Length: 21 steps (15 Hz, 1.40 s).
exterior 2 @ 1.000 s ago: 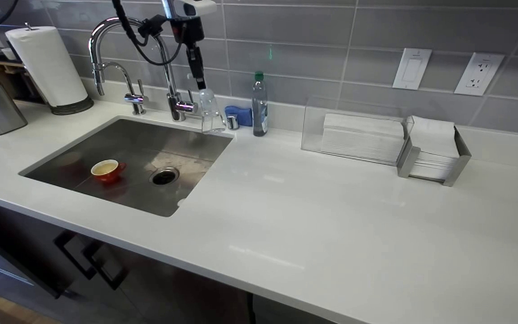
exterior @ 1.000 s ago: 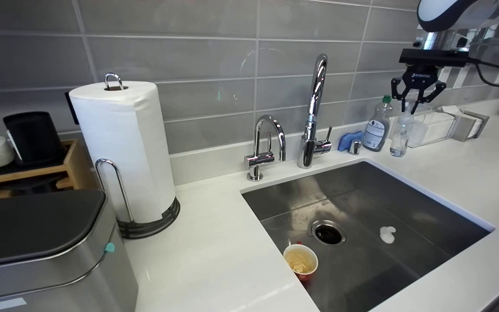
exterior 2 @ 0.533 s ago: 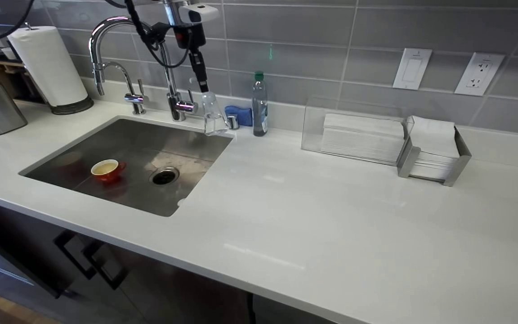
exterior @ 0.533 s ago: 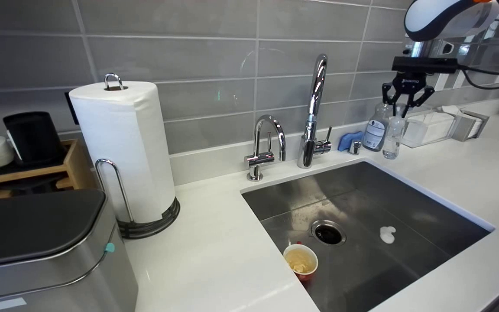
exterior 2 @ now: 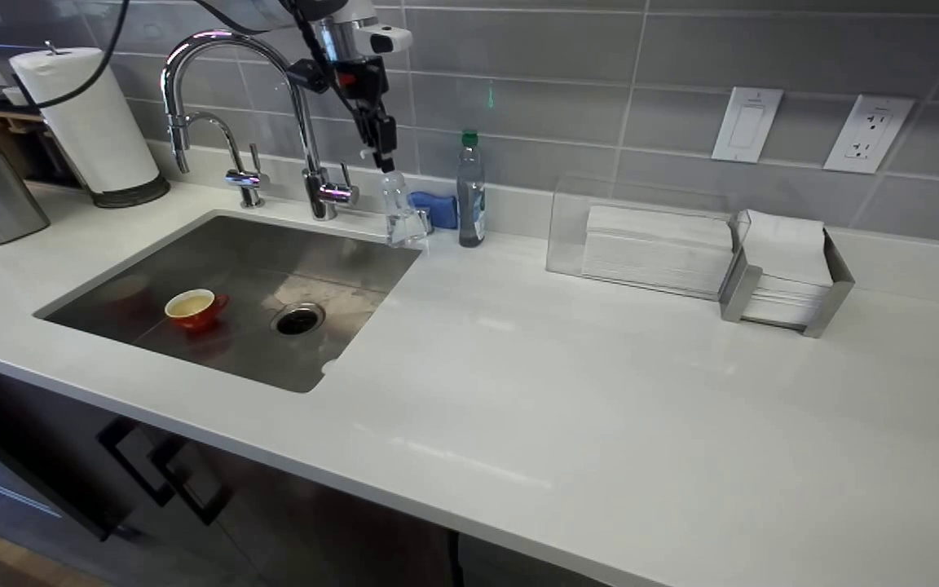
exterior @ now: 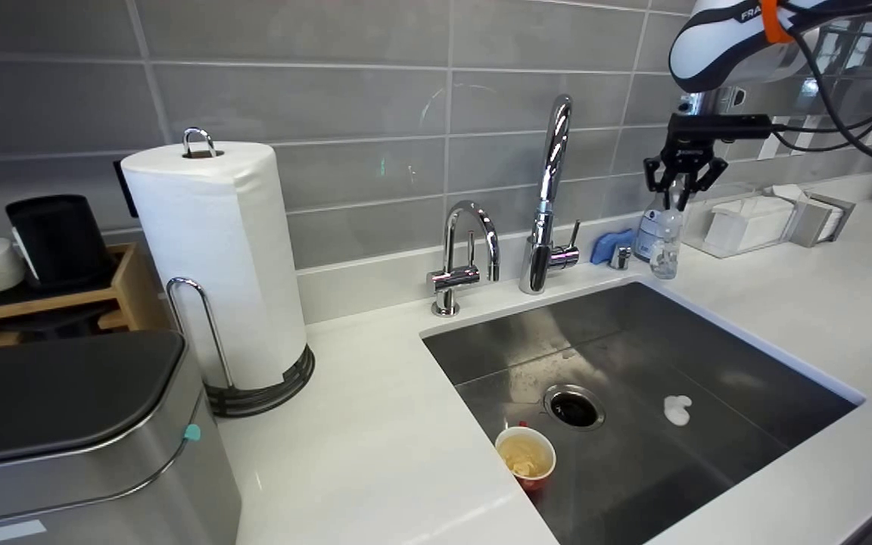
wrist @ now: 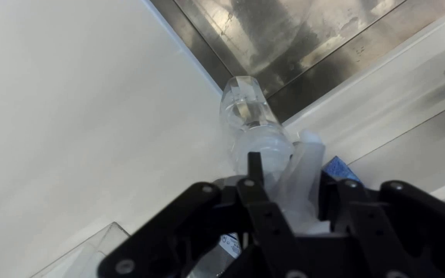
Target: Move the clear bottle on the right forward
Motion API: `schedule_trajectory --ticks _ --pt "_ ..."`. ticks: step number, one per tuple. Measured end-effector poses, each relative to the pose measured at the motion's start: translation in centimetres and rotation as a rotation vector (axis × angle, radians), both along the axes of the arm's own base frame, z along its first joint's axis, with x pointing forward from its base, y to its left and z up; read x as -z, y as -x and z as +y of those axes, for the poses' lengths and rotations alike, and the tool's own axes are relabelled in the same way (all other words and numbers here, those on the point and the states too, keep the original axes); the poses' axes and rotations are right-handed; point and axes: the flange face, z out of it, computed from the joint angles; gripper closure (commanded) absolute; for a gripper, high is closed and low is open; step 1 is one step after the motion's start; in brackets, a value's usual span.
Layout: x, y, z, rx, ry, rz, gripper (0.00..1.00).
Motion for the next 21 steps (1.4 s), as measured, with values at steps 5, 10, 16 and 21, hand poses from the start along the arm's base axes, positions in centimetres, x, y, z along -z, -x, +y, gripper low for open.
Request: schedule_trajectory --ticks 5,10,16,21 --pt "-0.8 -1.1 -1.7 -0.073 -0.005 0.048 0.94" --pt "-0.7 -2.5 -2.8 -0.172 -0.015 0.029 0.94" --pt "1.0 -3.8 -3.4 -0.226 -0.023 0.01 0.94" --pt "2.0 -4.4 -3.8 -0.23 -0.021 0.0 0.94"
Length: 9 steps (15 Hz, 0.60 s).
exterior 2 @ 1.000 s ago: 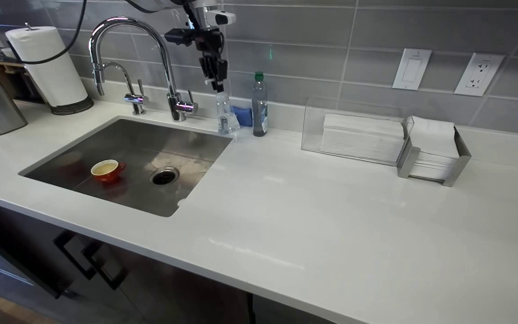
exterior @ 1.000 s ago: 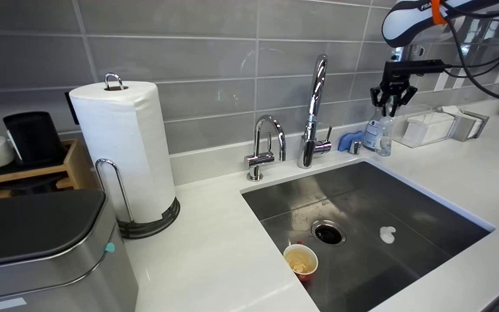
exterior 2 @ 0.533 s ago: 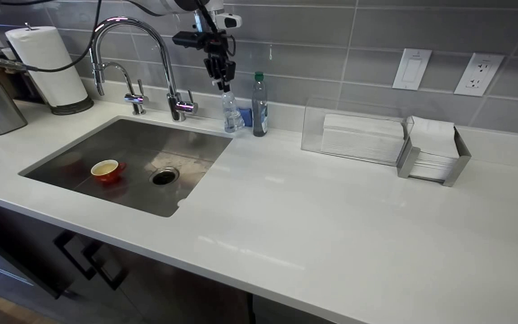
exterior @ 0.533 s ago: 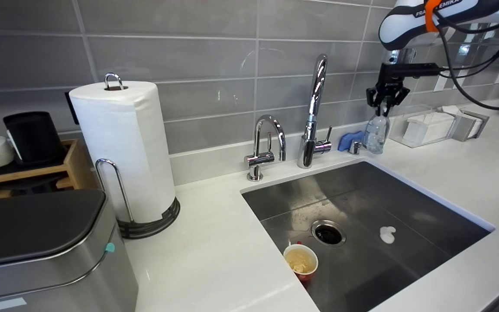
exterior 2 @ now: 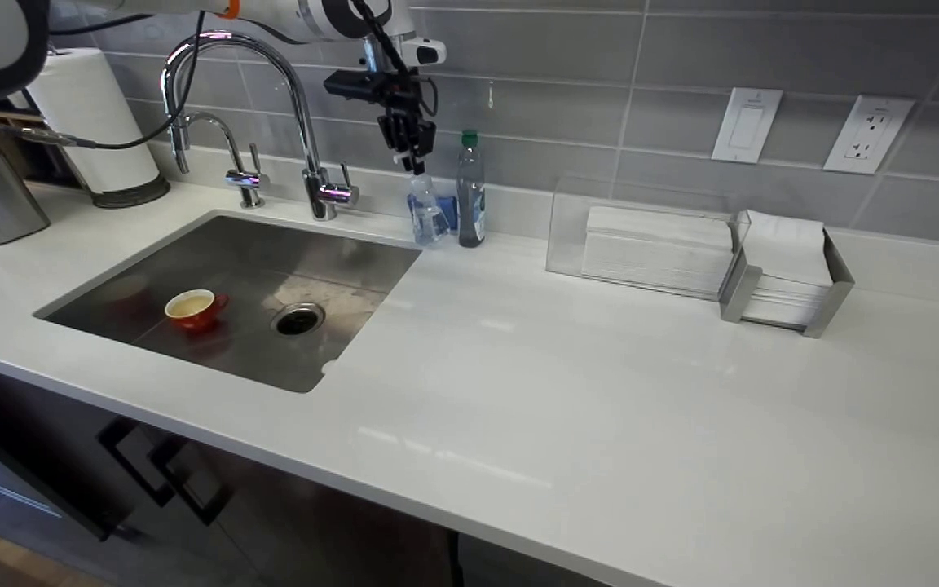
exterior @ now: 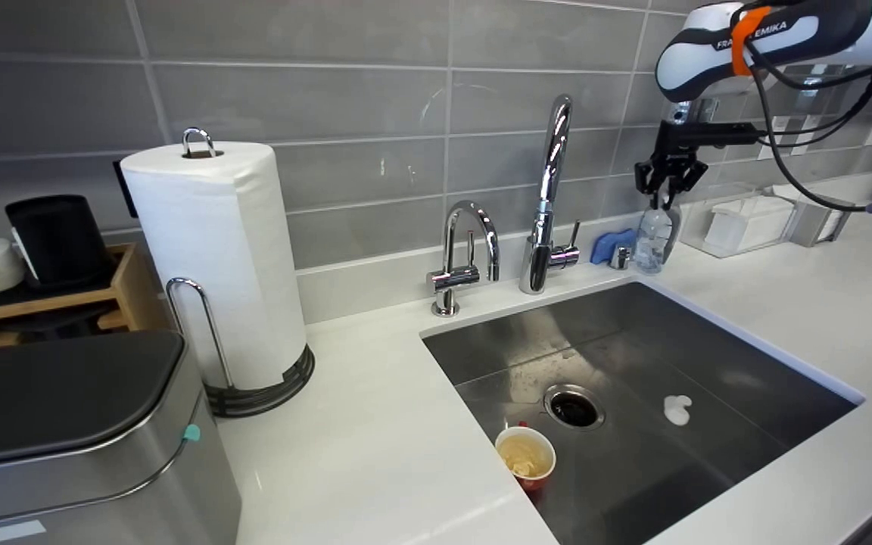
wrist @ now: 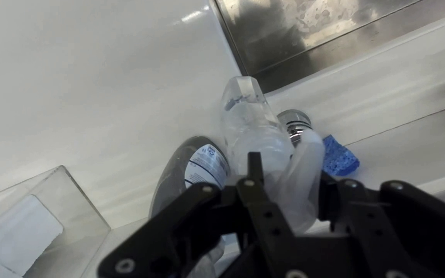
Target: Move the clear bottle on the right forward
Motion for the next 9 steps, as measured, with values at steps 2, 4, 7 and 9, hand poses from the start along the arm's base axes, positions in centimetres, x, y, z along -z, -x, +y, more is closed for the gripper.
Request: schedule_trajectory --ticks 2,4,7,9 --pt "0.3 -0.19 -0.12 -0.002 0.0 -0.004 0.94" --pt "0.53 -0.37 -0.23 -0.004 0.001 -0.008 0.94" --pt "0.82 -0.59 -0.34 -0.014 0.005 -0.013 0.49" --pt "0.94 -0.7 -0.37 -0.02 0.007 -0.015 0.35"
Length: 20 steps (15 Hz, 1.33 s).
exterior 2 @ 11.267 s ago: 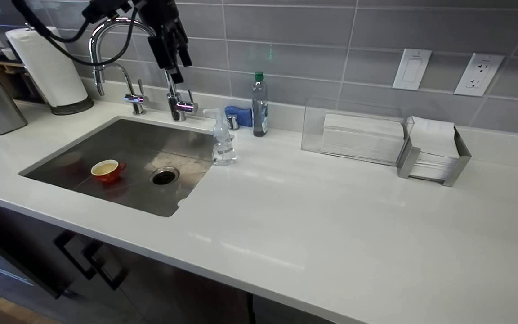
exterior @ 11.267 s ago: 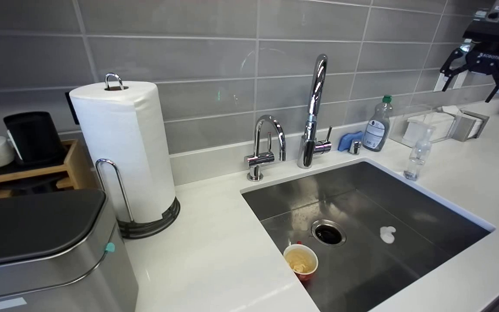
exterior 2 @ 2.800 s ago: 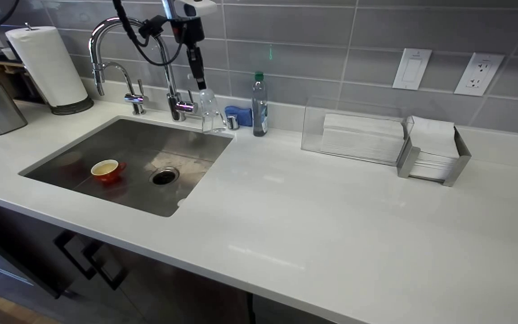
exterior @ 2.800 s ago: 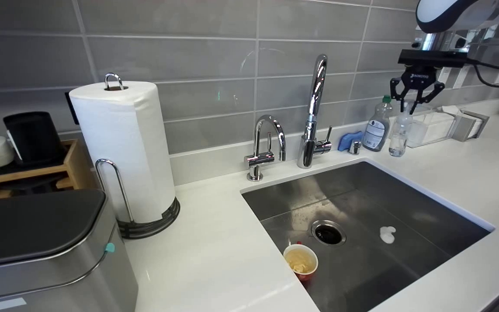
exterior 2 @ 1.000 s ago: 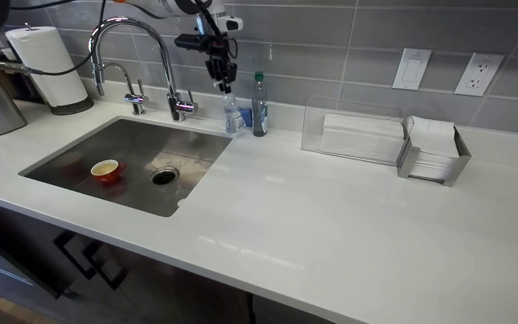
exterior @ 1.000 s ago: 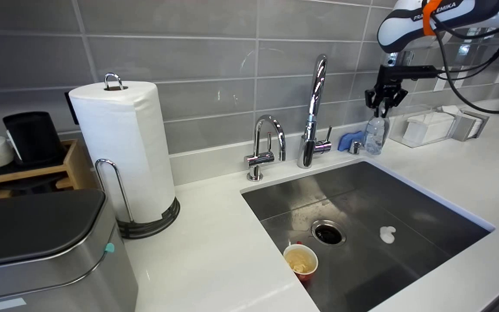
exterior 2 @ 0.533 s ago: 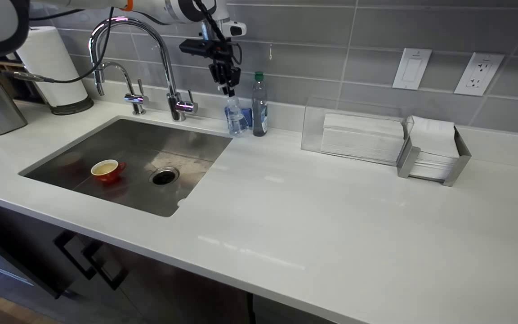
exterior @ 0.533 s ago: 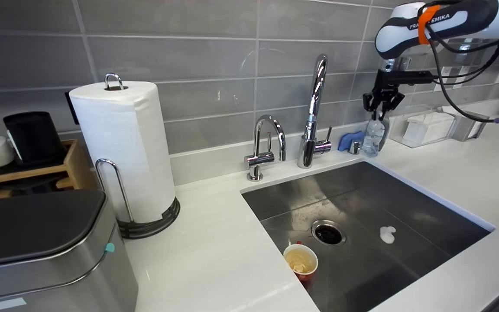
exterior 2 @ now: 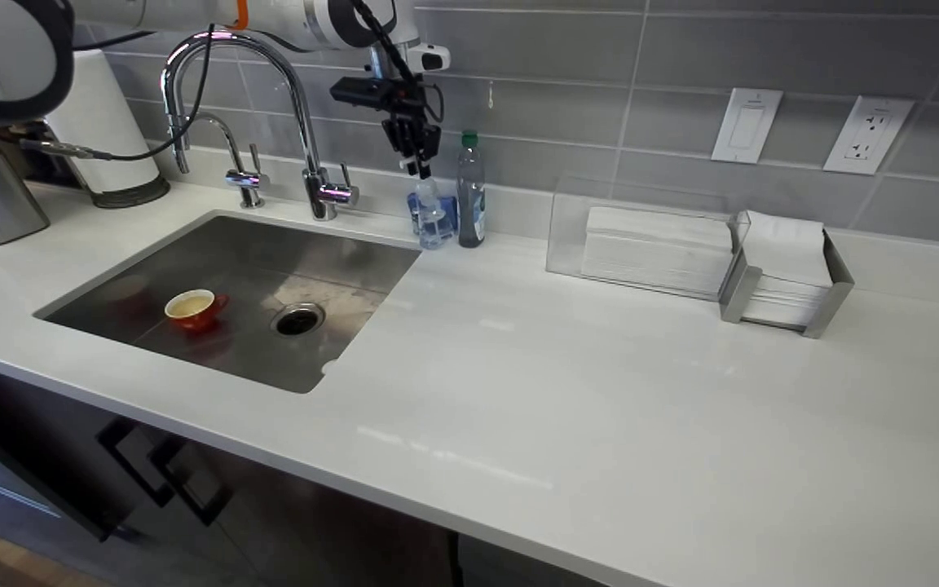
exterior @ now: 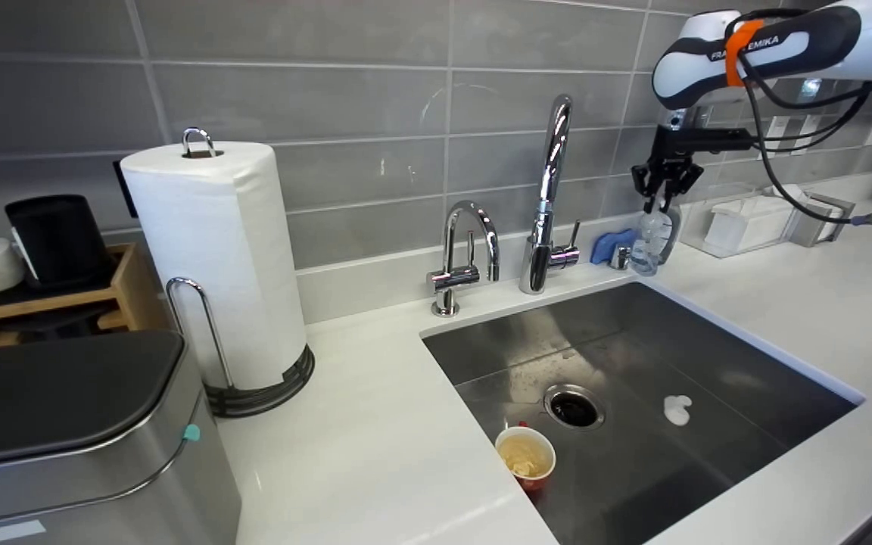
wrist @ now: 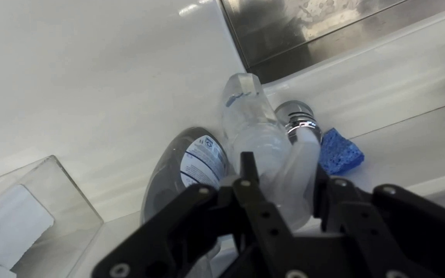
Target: Move the clear bottle on the right forward
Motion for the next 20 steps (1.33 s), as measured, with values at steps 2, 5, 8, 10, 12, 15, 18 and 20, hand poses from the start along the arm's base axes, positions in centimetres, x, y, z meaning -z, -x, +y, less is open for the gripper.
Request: schedule_trajectory --ticks 2,5,8,10,12,15,18,20 --pt "-0.2 -0.1 0.0 -0.005 0.003 -0.006 0.19" --pt "-0.7 -0.2 0.0 -0.012 0.008 -0.016 0.01" --pt "-1.2 -0.3 0.0 -0.003 0.014 -0.019 0.0" --pt "-1.6 -0.1 0.1 0.026 0.017 -0.008 0.0" --pt "-2.1 0.4 0.3 0.081 0.013 0.027 0.0" --pt "-2.9 1.3 0.9 0.166 0.011 0.091 0.0" --pt "-3.7 2.0 1.3 0.208 0.006 0.126 0.0" --pt "-4.2 2.5 1.2 0.206 0.001 0.138 0.0"
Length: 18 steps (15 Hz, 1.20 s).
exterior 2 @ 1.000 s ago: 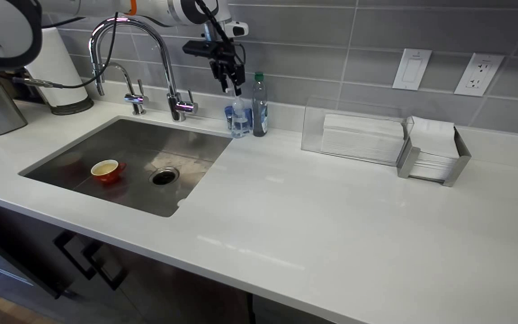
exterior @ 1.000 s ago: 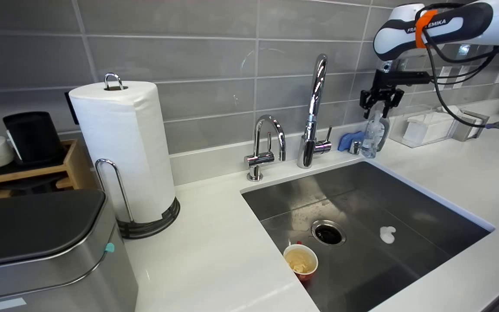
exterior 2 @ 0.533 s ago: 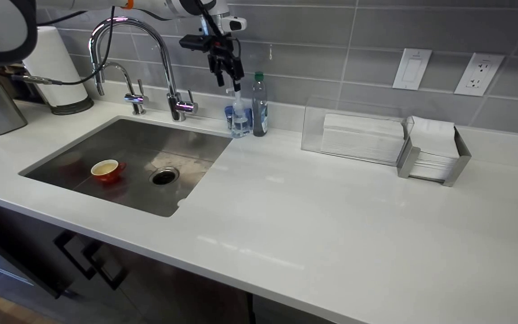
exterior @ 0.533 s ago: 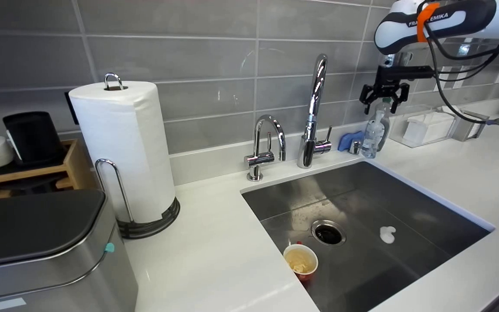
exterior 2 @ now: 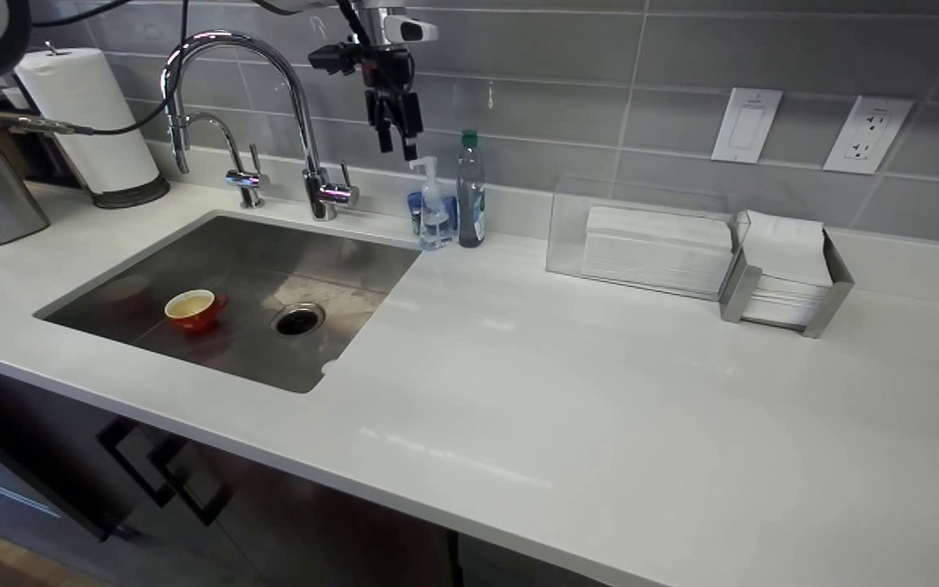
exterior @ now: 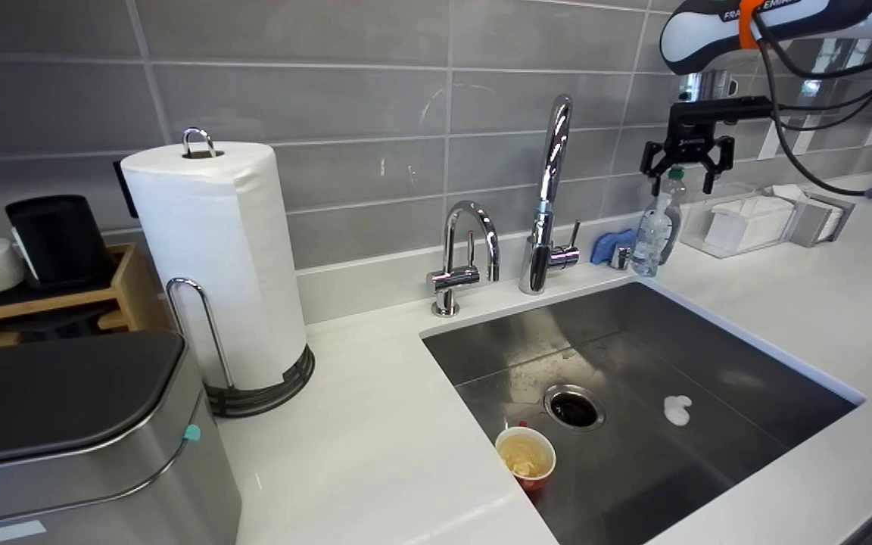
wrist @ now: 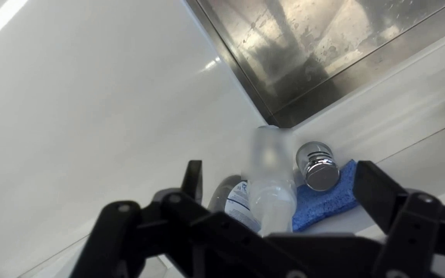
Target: Move the clear bottle on the right forward
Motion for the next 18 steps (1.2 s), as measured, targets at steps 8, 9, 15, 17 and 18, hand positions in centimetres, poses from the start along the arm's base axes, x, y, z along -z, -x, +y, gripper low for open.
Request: schedule_trajectory --ticks 8,9,15,17,18 --pt "-2.2 4.0 -1.3 -0.267 -0.098 0.019 0.0" --pt "-2.5 4.5 -1.3 -0.298 -0.118 -0.002 0.0" --pt "-3.8 8.1 -1.1 -0.397 -0.266 -0.145 0.0" --pt "-3.9 9.5 -1.1 -0.398 -0.299 -0.197 0.0" --pt "-3.8 10.2 -1.1 -0.399 -0.311 -0.226 0.0"
